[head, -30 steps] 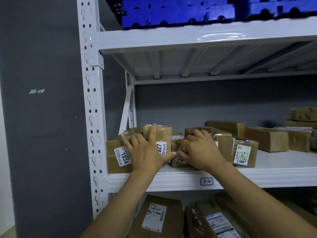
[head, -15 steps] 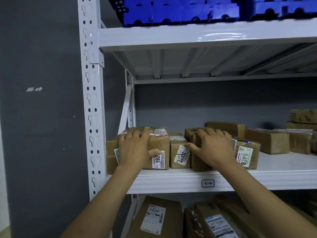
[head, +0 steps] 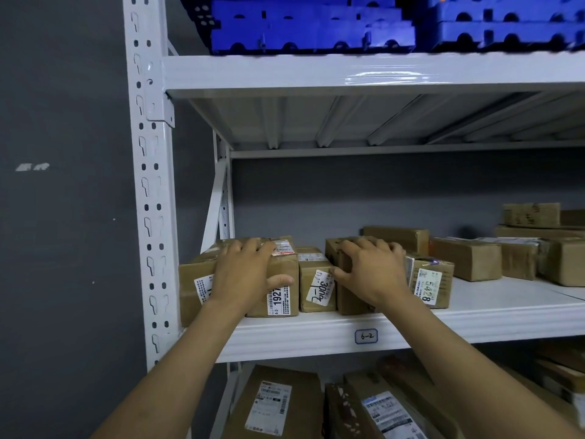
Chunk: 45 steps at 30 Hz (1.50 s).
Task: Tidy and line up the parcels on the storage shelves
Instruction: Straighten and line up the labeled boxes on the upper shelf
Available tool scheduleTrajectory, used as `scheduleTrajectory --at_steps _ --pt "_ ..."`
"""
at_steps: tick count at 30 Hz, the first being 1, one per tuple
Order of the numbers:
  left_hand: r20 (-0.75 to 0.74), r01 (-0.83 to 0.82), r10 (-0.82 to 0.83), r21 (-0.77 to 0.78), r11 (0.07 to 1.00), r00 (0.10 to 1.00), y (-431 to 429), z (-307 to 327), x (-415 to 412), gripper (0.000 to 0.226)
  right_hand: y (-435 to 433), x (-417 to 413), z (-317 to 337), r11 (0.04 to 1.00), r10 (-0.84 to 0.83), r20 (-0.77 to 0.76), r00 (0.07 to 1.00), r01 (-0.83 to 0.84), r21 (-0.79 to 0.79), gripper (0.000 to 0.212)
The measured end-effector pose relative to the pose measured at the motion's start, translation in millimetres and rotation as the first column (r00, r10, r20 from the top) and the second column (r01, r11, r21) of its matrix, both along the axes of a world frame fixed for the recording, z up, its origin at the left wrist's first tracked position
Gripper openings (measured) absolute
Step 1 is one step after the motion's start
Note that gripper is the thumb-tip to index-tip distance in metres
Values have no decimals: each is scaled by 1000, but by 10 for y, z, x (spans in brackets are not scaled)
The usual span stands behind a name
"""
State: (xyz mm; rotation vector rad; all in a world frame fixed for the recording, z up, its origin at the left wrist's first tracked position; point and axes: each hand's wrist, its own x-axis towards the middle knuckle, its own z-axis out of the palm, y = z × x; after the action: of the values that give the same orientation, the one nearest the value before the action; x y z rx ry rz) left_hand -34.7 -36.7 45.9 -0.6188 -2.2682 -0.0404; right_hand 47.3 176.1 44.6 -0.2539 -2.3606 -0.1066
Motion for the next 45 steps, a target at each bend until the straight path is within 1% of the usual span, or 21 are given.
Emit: scheduleTrajectory --at_steps 6,10,13,15,17,19,20,21,22,23,24,25,26,27,29,31,33,35,38,42,45 --pt "-2 90 -90 51 995 996 -103 53 33 68 -21 51 50 999 54 -18 998 -54 -1 50" --pt "-17 105 -105 9 994 994 -159 112 70 65 -11 121 111 993 115 -64 991 -115 1 42" --pt "-13 69 -70 -53 996 997 -164 185 93 65 29 149 140 989 147 -55 988 -146 10 40" --pt "-50 74 -77 -65 995 996 -107 234 148 65 77 171 130 986 164 -39 986 -163 37 40" --pt "-120 118 -127 -83 990 985 28 261 236 64 167 206 94 980 200 -114 973 -199 13 40" --pt "-139 162 -184 -153 975 973 226 246 309 63 353 255 44 977 159 -283 946 -192 -92 40" --pt "-122 177 -201 -185 967 972 328 221 328 63 488 275 7 979 88 -352 932 -146 -142 41" --pt "-95 181 -205 -212 960 974 420 193 339 64 635 292 -39 977 -5 -378 926 -76 -200 44" --pt "-70 174 -195 -237 956 978 497 164 342 65 782 304 -87 963 -80 -363 928 -23 -270 49" --pt "-53 158 -178 -265 951 983 557 135 340 67 903 324 -130 929 -90 -326 941 -39 -367 53" --pt "-43 138 -157 -291 947 987 597 108 337 68 981 352 -158 868 -46 -304 951 -113 -484 55" --pt "-40 125 -144 -309 943 989 619 88 337 69 1001 386 -169 777 22 -299 954 -204 -595 54" --pt "-40 121 -141 -314 942 989 627 74 339 69 1001 406 -179 686 91 -308 947 -284 -670 50" --pt "-39 122 -141 -310 943 989 626 65 342 69 988 435 -180 652 148 -308 940 -327 -684 48" --pt "-37 122 -139 -293 948 990 616 57 358 74 982 467 -201 682 242 -257 935 -353 -640 45" --pt "-32 119 -133 -279 953 991 606 54 375 78 998 470 -226 709 286 -179 941 -334 -621 35" --pt "-17 137 -146 -255 957 989 597 54 381 73 1016 451 -222 731 264 -155 952 -302 -612 37" --pt "-2 160 -165 -239 958 986 584 62 378 67 988 437 -200 750 216 -190 958 -287 -595 33" --pt "8 183 -185 -218 959 983 559 65 358 63 940 412 -176 777 169 -232 958 -274 -566 27" --pt "14 192 -192 -183 964 981 578 65 390 68 926 356 -207 829 116 -194 974 -203 -521 44" --pt "0 191 -194 -166 967 981 597 52 399 67 906 352 -190 841 105 -187 977 -188 -508 46"
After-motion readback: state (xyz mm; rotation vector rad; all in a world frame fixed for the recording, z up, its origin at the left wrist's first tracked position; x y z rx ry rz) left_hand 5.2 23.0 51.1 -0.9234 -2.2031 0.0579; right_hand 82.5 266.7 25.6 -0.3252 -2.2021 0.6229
